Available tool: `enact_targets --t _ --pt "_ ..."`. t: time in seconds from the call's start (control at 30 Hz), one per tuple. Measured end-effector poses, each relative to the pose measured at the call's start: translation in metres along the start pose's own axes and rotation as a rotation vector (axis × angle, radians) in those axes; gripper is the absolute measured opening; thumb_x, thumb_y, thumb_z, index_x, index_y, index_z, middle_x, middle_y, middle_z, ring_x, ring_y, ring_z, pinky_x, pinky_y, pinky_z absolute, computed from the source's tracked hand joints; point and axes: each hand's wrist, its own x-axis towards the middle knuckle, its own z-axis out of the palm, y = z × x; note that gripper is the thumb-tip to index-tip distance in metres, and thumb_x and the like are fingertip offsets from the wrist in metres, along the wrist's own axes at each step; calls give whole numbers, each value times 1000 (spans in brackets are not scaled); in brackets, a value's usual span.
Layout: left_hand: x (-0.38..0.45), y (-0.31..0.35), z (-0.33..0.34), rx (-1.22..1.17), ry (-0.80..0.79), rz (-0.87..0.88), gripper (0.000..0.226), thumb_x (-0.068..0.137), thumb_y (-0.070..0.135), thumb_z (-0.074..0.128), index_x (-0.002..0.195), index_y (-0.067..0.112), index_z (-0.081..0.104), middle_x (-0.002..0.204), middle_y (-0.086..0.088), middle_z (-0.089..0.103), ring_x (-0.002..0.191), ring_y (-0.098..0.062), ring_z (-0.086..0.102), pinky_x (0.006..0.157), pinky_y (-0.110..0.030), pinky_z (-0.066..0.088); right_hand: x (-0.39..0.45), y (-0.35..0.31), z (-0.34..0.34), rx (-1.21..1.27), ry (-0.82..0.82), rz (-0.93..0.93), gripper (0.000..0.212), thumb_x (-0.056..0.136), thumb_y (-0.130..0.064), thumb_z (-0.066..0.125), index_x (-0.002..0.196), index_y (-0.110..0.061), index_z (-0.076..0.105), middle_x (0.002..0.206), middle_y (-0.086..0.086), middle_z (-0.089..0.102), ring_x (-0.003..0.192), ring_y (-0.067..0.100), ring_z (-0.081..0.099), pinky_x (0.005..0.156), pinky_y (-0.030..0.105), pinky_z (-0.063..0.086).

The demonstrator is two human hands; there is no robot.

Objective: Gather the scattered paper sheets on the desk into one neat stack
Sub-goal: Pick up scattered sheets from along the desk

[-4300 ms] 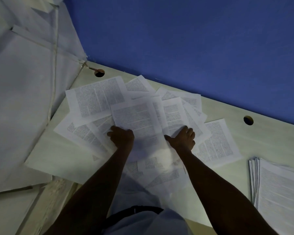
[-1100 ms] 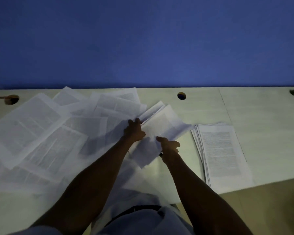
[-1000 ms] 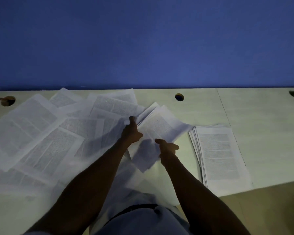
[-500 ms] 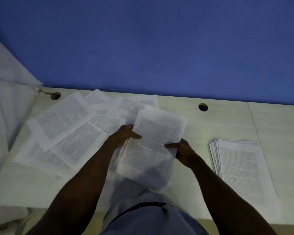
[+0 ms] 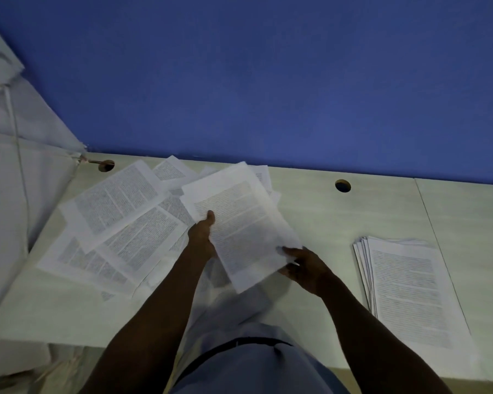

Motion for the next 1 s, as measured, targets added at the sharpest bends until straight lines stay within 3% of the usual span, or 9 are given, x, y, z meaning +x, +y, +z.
enact_targets --t 0.1,0.17,0.23,0.37,0.47,0.6,0.73,0.87,1.0 --pt "-1 -21 -2 -11 -70 -22 80 60 39 95 127 8 64 124 -18 69 110 -42 66 91 -66 52 -2 13 10 121 -22 -61 47 86 -11 80 131 -10 66 129 14 71 118 36 68 105 56 52" --pt "-30 -25 5 30 -91 -54 56 79 19 83 128 4 61 125 -18 66 111 -39 64 84 -56 57 -1 16 21 86 21 -120 59 75 -3 86 131 -3 65 130 20 69 120 42 65 97 59 56" --pt "-43 -21 1 110 -118 -88 44 88 3 72 129 1 58 126 -20 64 107 -35 63 74 -48 59 -1 13 23 38 95 -157 61 70 4 86 127 1 65 127 23 69 115 42 67 87 53 61" --pt "-41 34 -41 276 -219 -83 39 96 5 56 135 2 57 120 -18 68 96 -29 69 69 -38 61 -12 6 0 -96 -47 -140 40 85 6 74 123 1 68 124 22 71 107 35 71 90 50 60" --pt "-38 66 -58 533 -203 -136 40 92 9 65 132 13 64 126 -10 68 103 -26 67 79 -40 58 -11 3 -18 -212 -89 -48 58 77 -2 86 130 -1 63 127 20 69 118 39 65 98 56 56" --pt "-40 56 -53 848 -267 -213 42 85 5 75 126 5 66 112 -14 73 95 -27 71 69 -37 62 -2 16 -28 -288 95 36 85 53 -12 102 128 -4 62 128 18 69 118 39 66 94 60 57" --pt "-37 39 -59 955 -264 -172 56 76 -7 80 128 3 64 117 -15 71 100 -29 69 75 -39 63 -6 25 -44 -256 -19 18 105 47 -21 103 137 1 54 136 28 60 125 47 59 93 59 57" --pt "-42 35 -61 1029 -360 -301 48 78 -7 77 124 2 66 111 -15 75 102 -32 72 90 -47 59 -21 22 -43 -225 -113 37 75 63 -11 89 130 1 57 121 23 66 108 37 68 76 45 61" --pt "-51 31 -54 797 -382 -366 39 85 28 78 113 1 69 105 -16 76 104 -33 70 86 -41 60 -22 19 -40 -161 -164 79 53 75 -3 82 124 2 62 117 22 69 101 33 72 76 42 64"
